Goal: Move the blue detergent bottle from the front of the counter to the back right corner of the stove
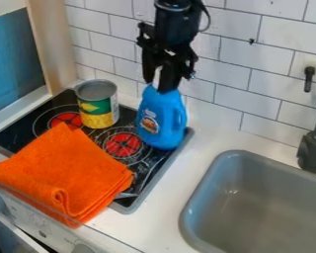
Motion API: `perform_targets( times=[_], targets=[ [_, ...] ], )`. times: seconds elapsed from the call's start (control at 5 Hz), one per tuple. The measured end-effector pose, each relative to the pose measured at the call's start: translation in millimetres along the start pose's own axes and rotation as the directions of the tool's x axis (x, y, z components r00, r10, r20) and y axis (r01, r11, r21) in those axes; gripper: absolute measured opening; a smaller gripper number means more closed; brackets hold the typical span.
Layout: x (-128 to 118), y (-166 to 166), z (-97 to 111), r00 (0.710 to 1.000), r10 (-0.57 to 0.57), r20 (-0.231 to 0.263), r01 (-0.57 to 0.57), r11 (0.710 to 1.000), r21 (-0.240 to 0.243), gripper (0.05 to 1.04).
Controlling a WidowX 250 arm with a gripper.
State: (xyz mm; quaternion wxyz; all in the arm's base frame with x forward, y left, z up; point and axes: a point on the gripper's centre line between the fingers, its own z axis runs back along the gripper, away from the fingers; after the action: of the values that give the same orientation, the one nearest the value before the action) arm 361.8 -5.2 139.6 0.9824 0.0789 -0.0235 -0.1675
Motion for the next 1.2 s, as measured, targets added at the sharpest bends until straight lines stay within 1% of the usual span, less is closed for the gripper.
perform_targets(
  times=[0.2,0.4,0.6,0.8,1.0,1.2],
  targets=[
    [9.4,8.2,-1.2,1.000,0.017,-0.006,-0.017,1.000,-0.024,0.489],
    [16.2,14.5,-5.0,0.999,0.034,-0.027,-0.035,0.998,-0.047,0.489],
    [15.6,15.1,-5.2,0.999,0.033,-0.032,-0.035,0.998,-0.055,0.542],
    [10.7,14.8,-11.9,0.995,0.051,-0.086,-0.058,0.994,-0.088,0.858],
    [7.5,14.7,-14.1,0.994,0.045,-0.101,-0.053,0.995,-0.084,1.014],
    [4.1,13.8,-12.7,0.994,0.035,-0.103,-0.044,0.995,-0.086,1.009]
  ],
)
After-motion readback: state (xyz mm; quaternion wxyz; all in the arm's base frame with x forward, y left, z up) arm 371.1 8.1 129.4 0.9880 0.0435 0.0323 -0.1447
